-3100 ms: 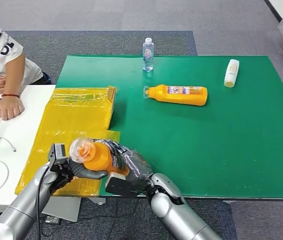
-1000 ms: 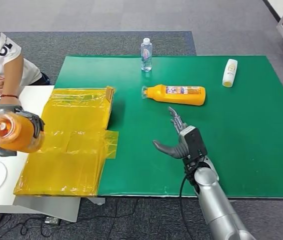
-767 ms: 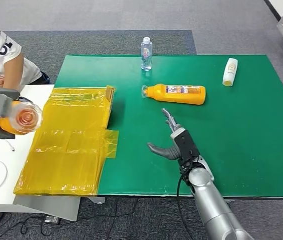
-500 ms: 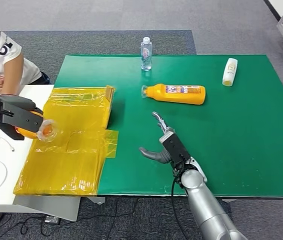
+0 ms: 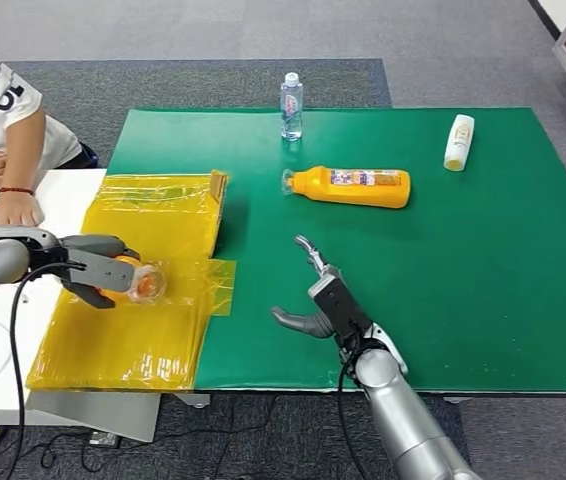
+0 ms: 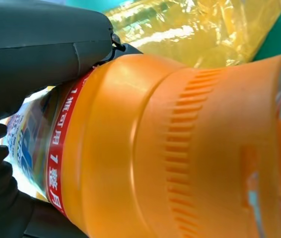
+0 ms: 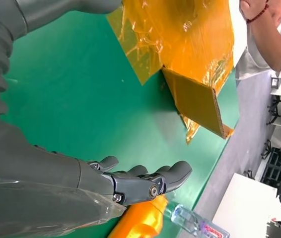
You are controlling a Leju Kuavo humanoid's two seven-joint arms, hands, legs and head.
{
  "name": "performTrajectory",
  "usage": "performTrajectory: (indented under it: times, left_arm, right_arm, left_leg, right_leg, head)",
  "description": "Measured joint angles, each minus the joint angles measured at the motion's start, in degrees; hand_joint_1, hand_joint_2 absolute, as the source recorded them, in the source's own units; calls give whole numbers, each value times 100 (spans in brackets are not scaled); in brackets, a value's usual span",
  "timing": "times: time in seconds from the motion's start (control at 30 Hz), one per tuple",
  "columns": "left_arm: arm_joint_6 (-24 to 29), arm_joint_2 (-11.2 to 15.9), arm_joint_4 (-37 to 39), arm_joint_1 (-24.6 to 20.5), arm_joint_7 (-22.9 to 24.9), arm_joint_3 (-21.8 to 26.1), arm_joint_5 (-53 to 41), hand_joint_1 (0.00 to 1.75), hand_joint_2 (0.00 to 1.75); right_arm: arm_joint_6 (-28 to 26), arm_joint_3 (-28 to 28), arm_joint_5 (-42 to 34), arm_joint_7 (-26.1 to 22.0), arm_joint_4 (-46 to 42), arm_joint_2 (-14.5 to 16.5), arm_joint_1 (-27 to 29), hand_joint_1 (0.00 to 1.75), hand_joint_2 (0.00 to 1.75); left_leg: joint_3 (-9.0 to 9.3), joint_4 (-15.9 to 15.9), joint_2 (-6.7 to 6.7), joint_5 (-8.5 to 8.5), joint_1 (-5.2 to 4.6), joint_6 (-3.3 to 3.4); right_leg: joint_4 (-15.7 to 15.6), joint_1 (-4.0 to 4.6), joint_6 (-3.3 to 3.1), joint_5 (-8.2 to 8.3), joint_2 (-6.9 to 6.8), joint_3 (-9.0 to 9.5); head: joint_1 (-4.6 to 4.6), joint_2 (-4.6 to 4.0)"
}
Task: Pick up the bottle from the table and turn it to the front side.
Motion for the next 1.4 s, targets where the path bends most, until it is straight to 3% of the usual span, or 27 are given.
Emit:
performTrajectory:
  times: [0.2, 0.43, 0.63, 0.8, 1.03, 1.2, 1.4]
  left_arm:
    - [199, -133, 438, 610, -470, 1029, 417, 175, 175]
    - [25, -180, 565, 998, -538, 1997, 562, 175, 175]
    - [-244, -177, 590, 1144, -558, 2429, 562, 175, 175]
    - [-778, -89, 574, 1147, -560, 2577, 544, 175, 175]
    - [-2121, 665, -175, 1071, -312, 2436, 1536, 175, 175]
    - [-2247, 1223, -883, 922, -56, 2203, 2232, 175, 175]
    - [-2239, 1530, -1223, 591, 118, 1967, 2386, 175, 175]
  right_arm:
    - [-8, 138, -5, -2, 12, 0, 71, 0, 175]
    - [-40, 263, -41, -6, 11, 0, 93, 0, 175]
    - [-46, 330, -57, -5, 11, 0, 106, 0, 175]
    - [-15, 400, -96, -15, 13, 0, 110, 0, 175]
    - [106, 583, -322, -56, 73, -4, 117, 0, 175]
    - [115, 757, -451, -51, 130, -5, 110, 0, 175]
    - [111, 879, -510, -51, 147, -4, 80, 0, 175]
  left_leg:
    - [23, -1, 0, -11, 0, 2]
    - [25, -1, -1, -10, 0, 3]
    - [26, -1, 0, -9, 0, 3]
    - [31, -1, 0, -12, 0, 0]
    - [46, -1, 14, -24, 1, -11]
    - [46, -1, 12, -28, 2, -9]
    - [49, -1, 12, -30, 2, -9]
  right_leg:
    - [0, -1, -4, -15, -1, 23]
    - [0, -1, -2, -11, -1, 28]
    - [0, 0, -2, -10, 0, 28]
    - [1, 0, -6, -14, 0, 32]
    - [-1, 1, -10, -26, 16, 37]
    - [-1, 2, -7, -35, 15, 42]
    - [0, 2, -6, -35, 14, 48]
  head:
    - [0, 0]
    - [1, 0]
    - [0, 0]
    - [-1, 0]
    - [-1, 0]
    - [-1, 0]
    - [-1, 0]
